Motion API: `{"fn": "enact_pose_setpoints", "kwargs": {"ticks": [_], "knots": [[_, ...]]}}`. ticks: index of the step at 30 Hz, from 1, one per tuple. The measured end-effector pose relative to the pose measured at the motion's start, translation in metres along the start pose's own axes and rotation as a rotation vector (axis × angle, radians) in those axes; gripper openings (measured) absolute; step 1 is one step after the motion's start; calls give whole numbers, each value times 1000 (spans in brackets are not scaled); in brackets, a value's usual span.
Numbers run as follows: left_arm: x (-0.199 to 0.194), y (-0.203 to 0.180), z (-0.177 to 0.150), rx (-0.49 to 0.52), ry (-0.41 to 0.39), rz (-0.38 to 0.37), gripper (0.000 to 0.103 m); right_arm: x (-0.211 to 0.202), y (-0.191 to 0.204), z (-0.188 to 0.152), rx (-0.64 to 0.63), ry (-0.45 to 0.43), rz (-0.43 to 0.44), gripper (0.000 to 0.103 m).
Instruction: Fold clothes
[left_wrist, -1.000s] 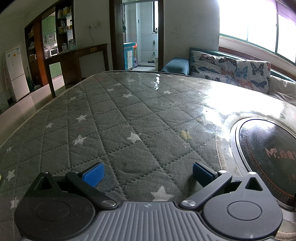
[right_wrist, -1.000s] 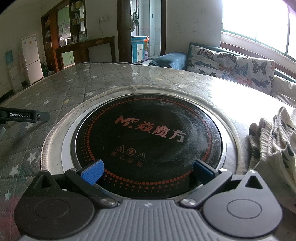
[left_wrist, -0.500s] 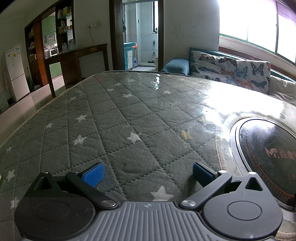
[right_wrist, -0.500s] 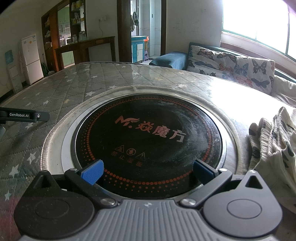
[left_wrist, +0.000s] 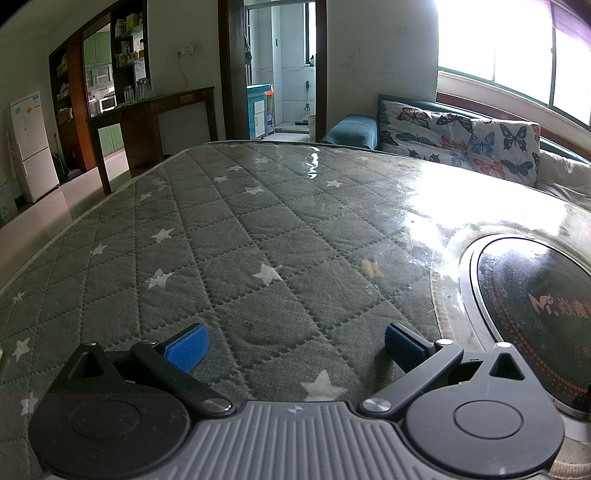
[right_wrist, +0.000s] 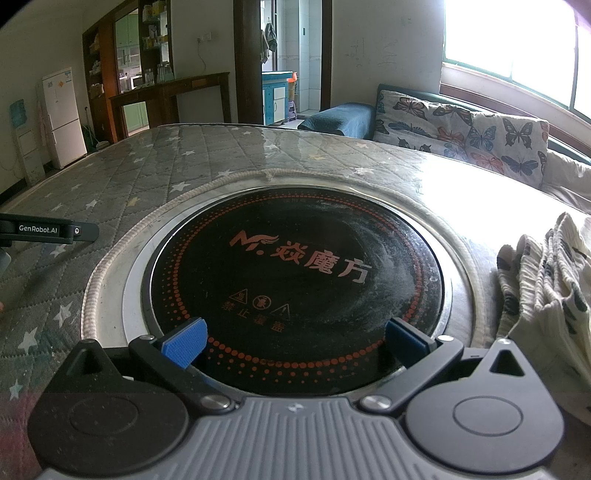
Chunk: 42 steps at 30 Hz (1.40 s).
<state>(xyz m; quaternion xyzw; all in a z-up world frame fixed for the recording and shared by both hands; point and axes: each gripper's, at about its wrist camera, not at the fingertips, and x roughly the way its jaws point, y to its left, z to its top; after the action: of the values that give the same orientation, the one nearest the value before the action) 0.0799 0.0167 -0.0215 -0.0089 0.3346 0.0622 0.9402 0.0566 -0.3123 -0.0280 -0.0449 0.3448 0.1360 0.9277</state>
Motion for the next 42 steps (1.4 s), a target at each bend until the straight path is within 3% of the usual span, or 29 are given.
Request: {"fn": "enact_pose_setpoints", "kwargs": {"ticks": [42], "knots": [[1,-5,0,0,0,0,103,0,0,0,0,0,0,103]]}}
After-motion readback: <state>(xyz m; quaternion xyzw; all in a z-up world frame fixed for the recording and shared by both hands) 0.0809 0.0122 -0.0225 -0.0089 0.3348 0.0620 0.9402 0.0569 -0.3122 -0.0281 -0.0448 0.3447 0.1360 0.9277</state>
